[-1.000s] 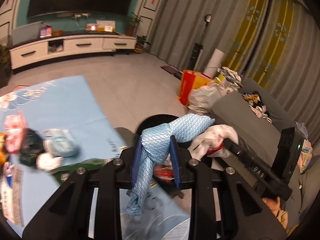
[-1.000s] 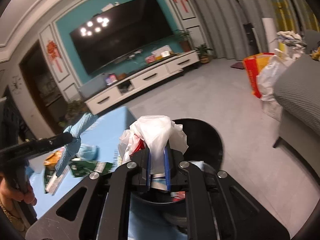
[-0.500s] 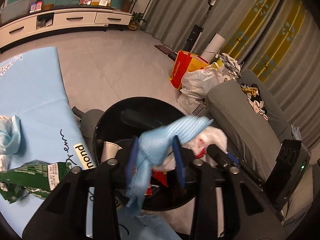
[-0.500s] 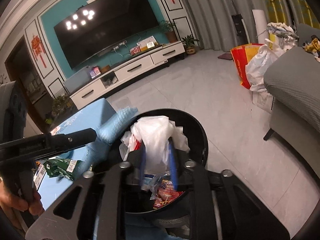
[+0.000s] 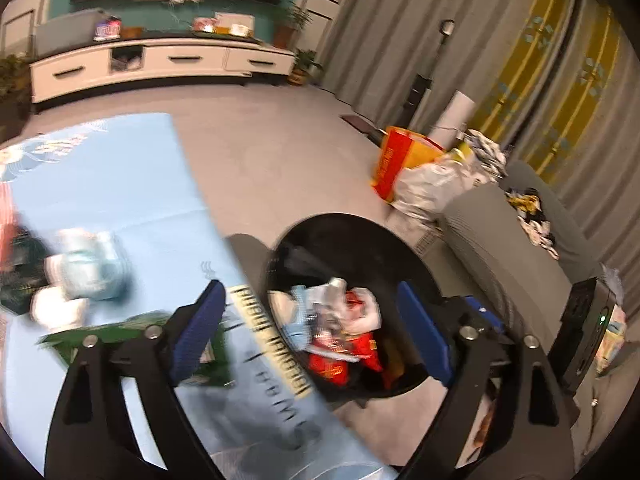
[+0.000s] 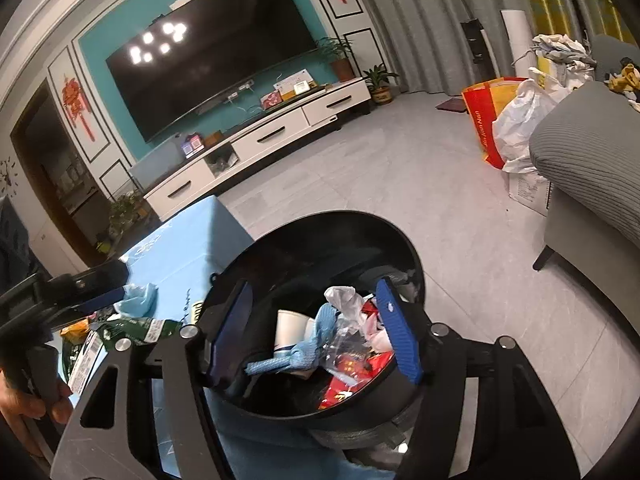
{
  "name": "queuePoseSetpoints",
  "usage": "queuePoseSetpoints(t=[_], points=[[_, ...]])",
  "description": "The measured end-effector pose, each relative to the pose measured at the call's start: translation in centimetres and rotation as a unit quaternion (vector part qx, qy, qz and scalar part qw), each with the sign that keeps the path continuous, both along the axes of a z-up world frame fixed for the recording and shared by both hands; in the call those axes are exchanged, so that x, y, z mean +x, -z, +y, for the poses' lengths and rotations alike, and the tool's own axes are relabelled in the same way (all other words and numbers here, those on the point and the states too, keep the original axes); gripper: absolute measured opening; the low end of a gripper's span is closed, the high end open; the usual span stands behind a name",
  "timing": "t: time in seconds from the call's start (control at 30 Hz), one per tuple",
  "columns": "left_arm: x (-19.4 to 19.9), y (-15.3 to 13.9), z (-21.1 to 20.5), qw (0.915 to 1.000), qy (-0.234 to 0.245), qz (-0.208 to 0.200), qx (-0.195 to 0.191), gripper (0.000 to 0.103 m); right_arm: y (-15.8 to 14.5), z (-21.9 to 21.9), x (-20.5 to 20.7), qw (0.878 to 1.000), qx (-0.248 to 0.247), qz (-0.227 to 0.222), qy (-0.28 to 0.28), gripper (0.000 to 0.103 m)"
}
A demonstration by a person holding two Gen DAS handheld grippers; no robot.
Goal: Collect trash
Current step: 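Carry white bag and blue mesh wrapper over the black bin and open both tools, then move both tools back over the trash pile on the table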
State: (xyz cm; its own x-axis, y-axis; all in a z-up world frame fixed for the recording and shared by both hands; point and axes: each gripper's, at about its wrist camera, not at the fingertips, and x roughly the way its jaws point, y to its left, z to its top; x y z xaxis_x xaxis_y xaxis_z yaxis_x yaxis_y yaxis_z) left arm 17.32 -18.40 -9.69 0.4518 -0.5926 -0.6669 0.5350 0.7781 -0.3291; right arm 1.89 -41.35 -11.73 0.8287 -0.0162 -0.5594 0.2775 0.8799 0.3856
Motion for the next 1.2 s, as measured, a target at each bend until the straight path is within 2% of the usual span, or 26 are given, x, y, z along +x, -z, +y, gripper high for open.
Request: queuePoseSetpoints(t=[0.13, 0.3, 0.33, 0.6, 0.8, 1.2], points=[[-1.1, -0.9, 3.9, 0.9986, -0.047, -0.018, 0.012, 0.099, -0.5, 1.1, -0.3, 1.0, 0.002, 0.001, -0.017, 0.072], [-2.8, -0.8, 9.4, 0.9934, -0.103, -0.018, 0.049, 0.1, -1.4, 3.4, -0.7, 0.999, 0.005, -0.001, -0.054, 0.091], [-3.4, -0.4, 10.9, 0.9912, -0.118, -0.013, 0.06, 0.1, -1.6, 4.0, -0.7, 0.998, 0.005, 0.0, -0.064, 0.092], [-7.5, 1.1, 20.9, 0.9772, -0.195, 0.037, 0.075, 0.1, -3.6, 10.4, -1.1, 0.984, -0.03, 0.001, -0.176, 0.092], [-10.4, 1.2, 27.2, 0.9651, -0.252, 0.05, 0.052, 0.1, -5.4, 14.0, -1.7, 0.976, -0.048, -0.006, -0.214, 0.092], [-13.0, 0.7, 30.9, 0.9593, -0.279, 0.038, 0.023, 0.1, -6.1, 19.3, -2.0, 0.962, -0.08, 0.004, -0.261, 0.092]])
